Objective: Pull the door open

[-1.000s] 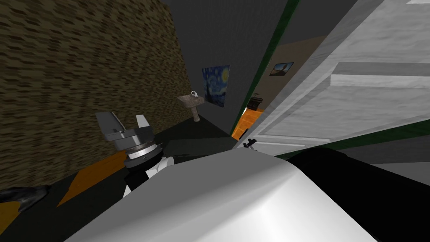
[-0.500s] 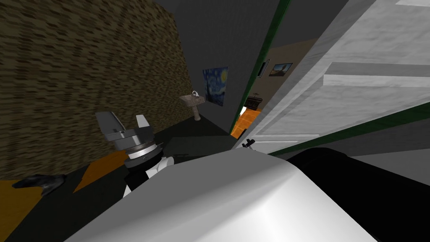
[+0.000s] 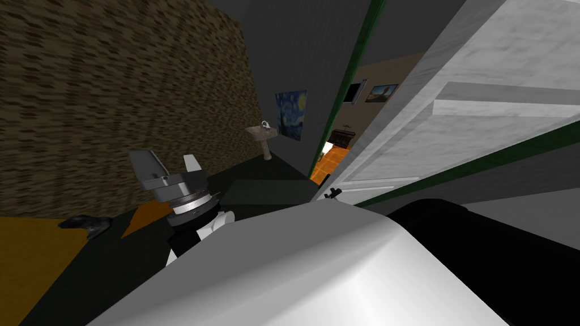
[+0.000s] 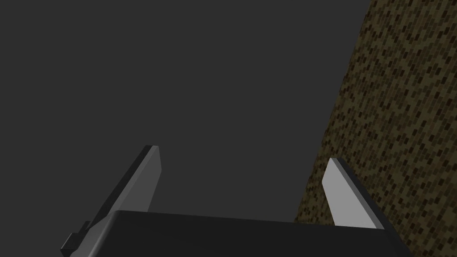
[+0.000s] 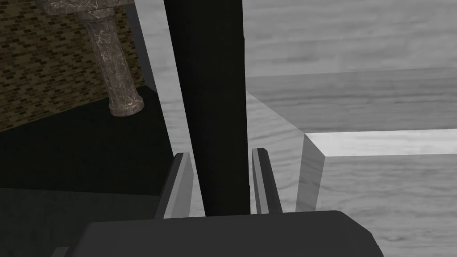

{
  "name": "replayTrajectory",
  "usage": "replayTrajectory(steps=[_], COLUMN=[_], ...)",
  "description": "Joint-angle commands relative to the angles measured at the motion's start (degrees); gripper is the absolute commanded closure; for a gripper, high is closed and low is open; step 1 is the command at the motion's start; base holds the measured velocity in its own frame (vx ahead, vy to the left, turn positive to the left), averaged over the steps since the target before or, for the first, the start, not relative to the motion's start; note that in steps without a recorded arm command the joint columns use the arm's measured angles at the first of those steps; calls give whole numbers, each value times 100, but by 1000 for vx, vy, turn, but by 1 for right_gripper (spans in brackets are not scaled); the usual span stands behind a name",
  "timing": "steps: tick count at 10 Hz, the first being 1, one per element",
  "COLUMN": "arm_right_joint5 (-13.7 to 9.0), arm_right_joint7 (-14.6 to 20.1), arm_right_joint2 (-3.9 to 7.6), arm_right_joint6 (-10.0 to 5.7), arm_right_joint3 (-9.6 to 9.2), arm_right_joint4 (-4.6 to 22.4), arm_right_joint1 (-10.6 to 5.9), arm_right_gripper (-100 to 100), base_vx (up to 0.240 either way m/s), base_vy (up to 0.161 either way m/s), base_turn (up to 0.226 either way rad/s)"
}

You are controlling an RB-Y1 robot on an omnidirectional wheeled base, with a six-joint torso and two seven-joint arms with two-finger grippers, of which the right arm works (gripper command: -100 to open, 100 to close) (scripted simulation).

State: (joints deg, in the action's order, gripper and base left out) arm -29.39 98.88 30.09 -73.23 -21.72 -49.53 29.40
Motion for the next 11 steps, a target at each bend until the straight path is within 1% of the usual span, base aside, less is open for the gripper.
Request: replayTrajectory(steps=[1, 3, 4, 5, 6, 11], arm_right_joint5=[78, 153, 134, 179, 190, 322], arm_right_joint7=[36, 57, 45, 99, 116, 319], arm_right_joint2=[34, 63, 50, 59, 63, 110], arm_right_joint6=[-97, -165, -133, -237, -269, -670], arm_right_joint3=[-76, -147, -131, -171, -178, -274], arm_right_joint4=[43, 54, 40, 151, 185, 610], arm_right_joint1=[19, 26, 19, 8, 3, -57], arm_right_gripper=[100, 100, 100, 100, 100, 100], base_vx=[-182, -181, -85, -133, -182, -196], base_vy=[-45, -44, -14, -22, -36, -32], base_turn=[51, 51, 16, 122, 108, 137])
